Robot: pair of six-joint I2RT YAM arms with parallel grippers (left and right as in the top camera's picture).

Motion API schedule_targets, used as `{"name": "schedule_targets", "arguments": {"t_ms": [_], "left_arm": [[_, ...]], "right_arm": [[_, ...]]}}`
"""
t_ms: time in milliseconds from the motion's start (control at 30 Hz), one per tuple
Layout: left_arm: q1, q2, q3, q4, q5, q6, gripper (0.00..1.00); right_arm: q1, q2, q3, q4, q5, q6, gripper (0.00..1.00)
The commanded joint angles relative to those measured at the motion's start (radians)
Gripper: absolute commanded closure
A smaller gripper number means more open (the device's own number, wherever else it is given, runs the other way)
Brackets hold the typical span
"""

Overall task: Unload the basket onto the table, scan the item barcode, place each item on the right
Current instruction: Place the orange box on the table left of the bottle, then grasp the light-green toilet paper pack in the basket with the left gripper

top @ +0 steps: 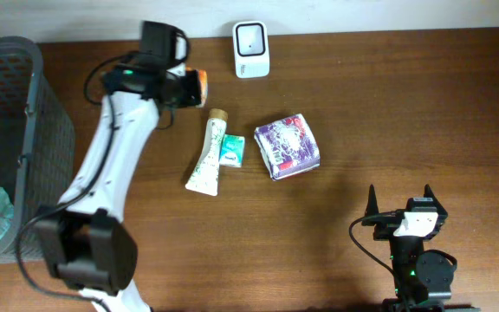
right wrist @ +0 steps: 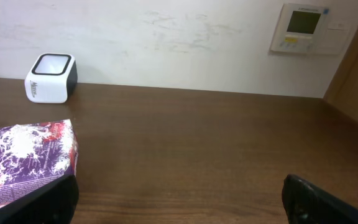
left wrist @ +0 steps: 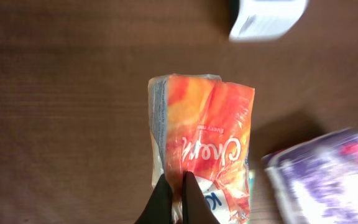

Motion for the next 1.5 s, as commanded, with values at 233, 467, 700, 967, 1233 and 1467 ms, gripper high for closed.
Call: {"name": "schedule_targets", "arguments": {"t_ms": [233,467,700,967,1233,1467], "left_arm": [[-0.047,0.241,-0.002,-0.193,-0.126,0.030,1.00],[-0.033,0.241,0.174,-0.253,-0.143,0.031,0.12],[0.188,0.238,0.996,-0.727,-0.280,0.027,0.01],[0.608,0.232,1.068,-0.814,-0.280,0.027,0.01],[0.820,0.233,0.507,-0.665,-0.352,0.031,0.08],[0.910,0.233,0.031,-0.375,-0.344,0.031,0.14]], "right_arm": [[0.005,-0.005,-0.008,-0.001,0.011,0.000,0.01],[0.005,-0.005,-0.008,-0.001,0.011,0.000,0.01],[0.005,-0.005,-0.008,-0.001,0.011,0.000,0.01],[0.005,-0.005,-0.008,-0.001,0.011,0.000,0.01],[0.005,-0.005,-0.008,-0.001,0.011,0.000,0.01],[0.005,-0.005,-0.008,-0.001,0.011,0.000,0.01]]}}
